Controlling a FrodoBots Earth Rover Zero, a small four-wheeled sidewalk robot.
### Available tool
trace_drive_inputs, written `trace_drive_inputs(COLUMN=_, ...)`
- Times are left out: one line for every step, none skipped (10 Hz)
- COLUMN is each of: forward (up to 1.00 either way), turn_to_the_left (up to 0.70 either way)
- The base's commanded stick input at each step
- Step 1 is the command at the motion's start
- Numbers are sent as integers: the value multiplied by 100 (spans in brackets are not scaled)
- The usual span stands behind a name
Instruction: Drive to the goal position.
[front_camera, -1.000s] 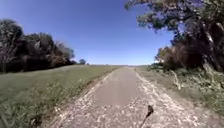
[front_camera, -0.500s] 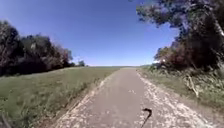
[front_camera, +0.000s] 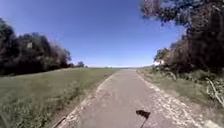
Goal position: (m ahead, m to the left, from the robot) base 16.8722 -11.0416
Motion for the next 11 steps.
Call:
trace_drive_inputs(forward=100, turn_to_the_left=0)
trace_drive_inputs(forward=100, turn_to_the_left=0)
trace_drive_inputs(forward=100, turn_to_the_left=0)
trace_drive_inputs(forward=100, turn_to_the_left=0)
trace_drive_inputs(forward=100, turn_to_the_left=0)
trace_drive_inputs(forward=100, turn_to_the_left=0)
trace_drive_inputs(forward=100, turn_to_the_left=0)
trace_drive_inputs(forward=100, turn_to_the_left=0)
trace_drive_inputs(forward=100, turn_to_the_left=0)
trace_drive_inputs(forward=100, turn_to_the_left=0)
trace_drive_inputs(forward=100, turn_to_the_left=0)
